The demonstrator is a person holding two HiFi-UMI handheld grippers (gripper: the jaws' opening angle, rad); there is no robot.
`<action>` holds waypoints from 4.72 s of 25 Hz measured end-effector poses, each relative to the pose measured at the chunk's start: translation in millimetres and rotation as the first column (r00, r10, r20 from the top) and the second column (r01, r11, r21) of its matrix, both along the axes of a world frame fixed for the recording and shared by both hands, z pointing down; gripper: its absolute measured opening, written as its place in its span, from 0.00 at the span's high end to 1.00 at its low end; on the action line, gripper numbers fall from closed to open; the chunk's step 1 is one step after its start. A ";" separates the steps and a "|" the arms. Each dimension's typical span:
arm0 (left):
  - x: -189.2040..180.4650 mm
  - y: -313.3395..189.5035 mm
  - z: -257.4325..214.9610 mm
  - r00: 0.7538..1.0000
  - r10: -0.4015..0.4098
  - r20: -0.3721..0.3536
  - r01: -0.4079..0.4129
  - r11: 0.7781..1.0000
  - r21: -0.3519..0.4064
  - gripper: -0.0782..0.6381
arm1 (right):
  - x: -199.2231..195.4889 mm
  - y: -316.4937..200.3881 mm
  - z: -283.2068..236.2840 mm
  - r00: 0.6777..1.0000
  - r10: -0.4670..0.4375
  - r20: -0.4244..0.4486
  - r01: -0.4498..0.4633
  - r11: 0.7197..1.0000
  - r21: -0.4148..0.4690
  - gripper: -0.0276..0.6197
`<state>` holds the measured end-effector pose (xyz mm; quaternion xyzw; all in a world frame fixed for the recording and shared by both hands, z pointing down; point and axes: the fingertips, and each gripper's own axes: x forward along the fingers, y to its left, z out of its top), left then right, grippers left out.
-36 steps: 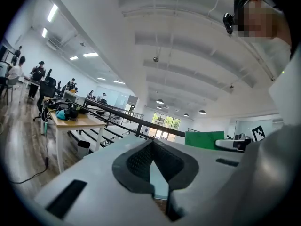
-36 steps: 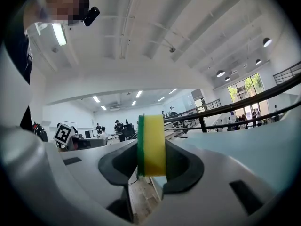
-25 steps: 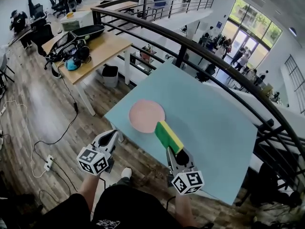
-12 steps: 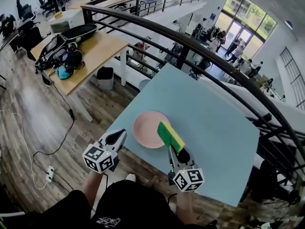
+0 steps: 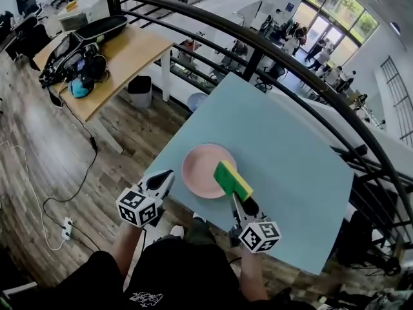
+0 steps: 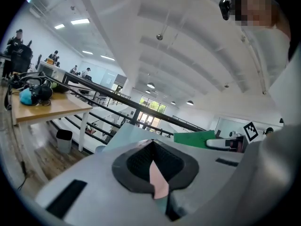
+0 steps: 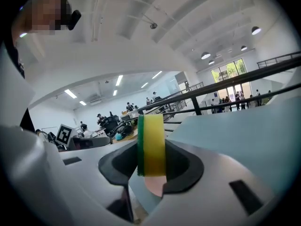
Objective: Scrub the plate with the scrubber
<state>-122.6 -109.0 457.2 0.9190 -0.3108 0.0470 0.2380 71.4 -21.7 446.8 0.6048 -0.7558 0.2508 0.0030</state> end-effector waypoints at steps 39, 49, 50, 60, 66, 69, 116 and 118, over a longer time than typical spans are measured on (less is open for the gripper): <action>38.3 -14.6 227.9 0.925 -0.298 0.234 0.379 0.708 -0.596 0.74 | 65.8 -59.4 194.2 0.887 -0.037 0.460 0.261 0.862 -0.435 0.75; 38.3 -49.5 233.0 0.853 -0.364 0.373 0.506 0.750 -0.426 0.74 | 62.2 -66.1 200.4 0.883 -0.017 0.469 0.255 0.857 -0.448 0.75; 40.0 -51.0 234.8 0.854 -0.359 0.376 0.504 0.751 -0.427 0.74 | 61.6 -65.7 201.5 0.885 -0.011 0.465 0.251 0.853 -0.457 0.75; 46.4 -57.0 245.9 0.858 -0.324 0.398 0.492 0.740 -0.459 0.77 | 60.0 -67.9 199.2 0.863 0.030 0.505 0.256 0.835 -0.487 0.75; 48.7 -57.4 249.8 0.851 -0.328 0.411 0.505 0.727 -0.465 0.85 | 74.0 -60.8 206.0 0.833 0.070 0.549 0.282 0.800 -0.530 0.75; 50.1 -56.9 251.6 0.852 -0.328 0.408 0.504 0.724 -0.471 0.85 | 79.2 -57.6 213.1 0.819 0.101 0.565 0.281 0.787 -0.549 0.75; 45.0 -60.1 250.4 0.838 -0.343 0.424 0.527 0.712 -0.464 0.87 | 72.3 -149.6 212.2 0.853 0.139 0.503 0.177 0.829 -0.530 0.76; 45.1 -59.3 249.8 0.837 -0.345 0.425 0.529 0.711 -0.464 0.87 | 81.8 -142.0 210.6 0.856 0.146 0.496 0.167 0.830 -0.532 0.76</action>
